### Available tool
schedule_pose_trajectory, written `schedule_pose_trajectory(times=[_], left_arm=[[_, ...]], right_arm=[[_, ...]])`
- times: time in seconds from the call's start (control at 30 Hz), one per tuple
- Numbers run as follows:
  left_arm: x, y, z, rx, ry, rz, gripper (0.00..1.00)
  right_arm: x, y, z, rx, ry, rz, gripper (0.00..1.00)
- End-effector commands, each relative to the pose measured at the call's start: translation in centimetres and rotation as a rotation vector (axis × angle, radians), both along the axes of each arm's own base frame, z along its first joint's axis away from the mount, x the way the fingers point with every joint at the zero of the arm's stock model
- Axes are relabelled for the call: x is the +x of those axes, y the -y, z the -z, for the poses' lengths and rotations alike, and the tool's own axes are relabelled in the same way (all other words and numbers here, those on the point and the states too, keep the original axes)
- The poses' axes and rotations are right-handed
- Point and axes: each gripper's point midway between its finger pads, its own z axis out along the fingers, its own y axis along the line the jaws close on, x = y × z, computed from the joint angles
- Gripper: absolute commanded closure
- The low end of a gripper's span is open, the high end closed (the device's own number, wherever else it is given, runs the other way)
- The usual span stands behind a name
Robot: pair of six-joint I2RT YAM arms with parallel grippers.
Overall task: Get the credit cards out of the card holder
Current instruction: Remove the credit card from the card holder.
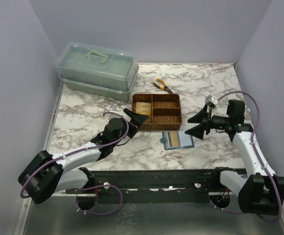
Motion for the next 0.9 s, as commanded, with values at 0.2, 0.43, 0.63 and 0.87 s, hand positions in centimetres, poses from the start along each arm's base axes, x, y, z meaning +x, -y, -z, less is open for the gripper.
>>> schedule_pose_trajectory(times=[0.2, 0.43, 0.63, 0.87], left_arm=[[-8.6, 3.1, -2.3, -0.075, 0.075, 0.42, 0.02], [-11.2, 6.2, -2.4, 0.029, 0.142, 0.528, 0.03], [-11.0, 6.8, -0.9, 0.173, 0.156, 0.435, 0.02], [-11.7, 7.9, 0.3, 0.184, 0.151, 0.467, 0.02]], right_arm=[[-3.5, -0.2, 1.6, -0.122, 0.493, -0.21, 0.05], [-3.6, -0.8, 3.9, -0.111, 0.351, -0.26, 0.08], [-3.6, -1.1, 5.9, -0.19, 0.315, -0.287, 0.1], [-4.0, -2.3, 8.2, -0.289, 0.319, -0.35, 0.1]])
